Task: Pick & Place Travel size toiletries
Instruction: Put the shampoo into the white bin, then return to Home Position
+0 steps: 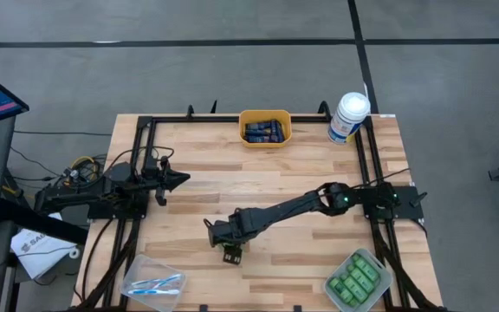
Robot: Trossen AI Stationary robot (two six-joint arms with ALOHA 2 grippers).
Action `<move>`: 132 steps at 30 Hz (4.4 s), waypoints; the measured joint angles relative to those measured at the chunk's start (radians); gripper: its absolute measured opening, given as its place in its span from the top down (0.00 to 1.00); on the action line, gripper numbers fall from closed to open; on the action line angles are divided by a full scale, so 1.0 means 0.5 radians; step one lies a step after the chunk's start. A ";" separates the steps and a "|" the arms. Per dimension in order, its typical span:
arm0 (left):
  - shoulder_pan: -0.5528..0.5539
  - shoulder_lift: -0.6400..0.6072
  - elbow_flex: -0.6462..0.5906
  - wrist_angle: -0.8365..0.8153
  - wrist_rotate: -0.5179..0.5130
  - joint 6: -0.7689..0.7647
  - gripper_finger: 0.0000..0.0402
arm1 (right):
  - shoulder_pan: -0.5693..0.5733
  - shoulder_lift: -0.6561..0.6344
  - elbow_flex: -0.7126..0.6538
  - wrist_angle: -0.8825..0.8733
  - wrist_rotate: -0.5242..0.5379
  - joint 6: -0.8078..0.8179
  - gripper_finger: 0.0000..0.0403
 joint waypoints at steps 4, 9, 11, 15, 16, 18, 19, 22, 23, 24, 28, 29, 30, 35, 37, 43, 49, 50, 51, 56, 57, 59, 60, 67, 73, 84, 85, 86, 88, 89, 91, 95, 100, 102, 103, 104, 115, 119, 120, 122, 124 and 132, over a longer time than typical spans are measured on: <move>0.000 0.000 0.000 0.000 0.000 0.000 1.00 | 0.001 -0.013 -0.058 0.002 -0.013 -0.015 0.33; 0.000 0.000 0.000 0.000 0.000 0.000 1.00 | 0.008 -0.012 -0.061 -0.004 0.005 -0.060 0.39; 0.000 0.000 0.000 0.000 0.000 0.000 1.00 | 0.006 -0.014 -0.061 -0.010 0.016 -0.061 0.43; -0.001 0.000 0.000 0.000 0.000 0.000 1.00 | -0.017 -0.014 -0.063 -0.024 -0.034 -0.058 0.54; 0.000 0.000 0.000 0.000 -0.001 0.000 1.00 | -0.016 -0.014 -0.063 -0.024 -0.036 -0.059 0.57; 0.000 0.000 0.000 0.000 0.000 0.000 1.00 | -0.015 -0.015 -0.063 -0.029 -0.039 -0.059 0.61; 0.000 0.000 0.000 0.000 -0.001 0.000 1.00 | -0.015 -0.015 -0.063 -0.032 -0.044 -0.058 0.63; 0.000 0.000 0.000 0.000 0.000 0.000 1.00 | -0.016 -0.008 0.001 -0.131 -0.077 -0.058 0.64; 0.000 0.000 0.000 0.000 0.000 0.000 1.00 | -0.014 -0.003 0.031 -0.186 -0.085 -0.062 0.63; 0.000 0.000 0.000 0.000 0.000 0.000 1.00 | -0.010 0.001 0.056 -0.221 -0.089 -0.074 0.61; 0.000 0.000 0.000 0.000 0.000 0.000 1.00 | -0.005 0.009 0.142 -0.313 -0.089 -0.083 0.55; 0.000 0.000 0.000 0.000 0.000 0.000 1.00 | -0.005 0.006 0.170 -0.365 -0.088 -0.085 0.55; 0.000 0.000 0.000 0.000 0.000 0.000 1.00 | 0.000 -0.003 0.185 -0.409 -0.084 -0.089 0.56; 0.000 0.000 0.000 0.000 0.000 0.000 1.00 | 0.052 -0.026 0.186 -0.628 -0.079 -0.092 0.61; 0.000 0.000 0.000 0.000 0.000 0.000 1.00 | 0.095 -0.051 0.194 -0.656 -0.085 -0.092 0.62; 0.000 0.000 0.000 0.001 0.000 0.000 1.00 | 0.228 -0.132 0.195 -0.861 -0.067 -0.051 0.58; 0.000 0.000 0.000 0.001 -0.001 0.000 1.00 | 0.361 -0.233 0.193 -1.212 -0.005 0.134 0.57; 0.000 0.000 0.000 0.001 -0.001 0.000 1.00 | 0.381 -0.247 0.196 -1.207 -0.005 0.176 0.58; 0.000 0.000 0.000 0.001 0.000 0.000 1.00 | 0.403 -0.275 0.178 -1.179 0.001 0.219 0.58; 0.000 0.000 0.000 0.004 -0.001 0.000 1.00 | 0.530 -0.549 -0.136 -1.186 0.022 0.573 0.59; 0.000 0.000 0.000 0.004 -0.001 0.000 1.00 | 0.565 -0.619 -0.243 -1.190 0.024 0.666 0.59; 0.000 0.000 0.000 0.004 -0.001 0.000 1.00 | 0.648 -0.766 -0.472 -1.163 0.013 0.907 0.58; 0.000 0.000 0.000 0.005 -0.001 0.000 1.00 | 0.693 -0.846 -0.587 -1.142 -0.013 1.036 0.57; 0.000 0.000 0.000 0.005 -0.002 0.000 1.00 | 1.086 -1.377 -1.295 -0.983 -0.209 2.026 0.57; 0.000 0.000 0.000 0.006 -0.002 0.000 1.00 | 1.438 -1.620 -1.691 -0.694 -0.349 2.790 0.58; -0.001 0.000 0.000 0.007 -0.002 0.000 1.00 | 1.626 -1.570 -1.953 -0.198 -0.348 3.155 0.54; 0.000 0.000 0.000 0.007 -0.001 0.000 1.00 | 1.623 -1.563 -1.954 -0.188 -0.347 3.149 0.53; 0.000 0.000 0.000 0.007 -0.001 0.000 1.00 | 1.621 -1.559 -1.954 -0.184 -0.341 3.143 0.52; 0.000 0.000 0.000 0.007 -0.001 0.000 1.00 | 1.603 -1.557 -1.954 -0.185 -0.342 3.143 0.49; 0.000 0.000 0.000 0.007 -0.001 0.000 1.00 | 1.601 -1.558 -1.954 -0.185 -0.342 3.140 0.47; 0.000 0.000 0.000 0.007 -0.001 0.000 1.00 | 1.601 -1.567 -1.954 -0.185 -0.341 3.137 0.42; -0.001 0.000 0.000 0.007 -0.001 0.000 1.00 | 1.598 -1.616 -1.931 -0.185 -0.315 3.069 0.34; 0.000 0.000 0.000 0.007 -0.001 0.000 1.00 | 1.482 -1.790 -1.839 -0.266 0.004 2.807 0.33; 0.000 0.000 0.000 0.008 -0.001 0.000 1.00 | 1.375 -1.871 -1.803 -0.298 0.203 2.608 0.33; -0.001 0.000 0.000 0.008 -0.001 0.000 1.00 | 1.316 -1.917 -1.782 -0.283 0.326 2.482 0.33; 0.000 0.000 0.000 0.007 -0.001 0.000 1.00 | 1.258 -1.963 -1.763 -0.262 0.473 2.339 0.33; -0.001 0.000 0.000 0.008 -0.001 0.000 1.00 | 0.275 -2.543 -1.702 0.880 0.866 0.043 0.33; 0.000 0.000 0.000 0.008 -0.001 0.000 1.00 | -0.129 -2.661 -1.698 1.200 0.386 -0.540 0.34; 0.000 0.000 0.000 0.008 -0.001 0.000 1.00 | -0.228 -2.691 -1.699 1.151 0.318 -0.578 0.34; 0.000 0.000 0.000 0.008 -0.001 0.000 1.00 | -0.398 -2.768 -1.734 1.010 0.181 -0.605 0.37; 0.000 0.000 0.000 0.008 -0.001 0.000 1.00 | -0.541 -2.878 -1.821 0.917 0.028 -0.615 0.40; 0.000 0.000 0.000 0.008 -0.001 0.000 1.00 | -0.694 -3.575 -2.614 1.342 -0.128 -0.498 0.58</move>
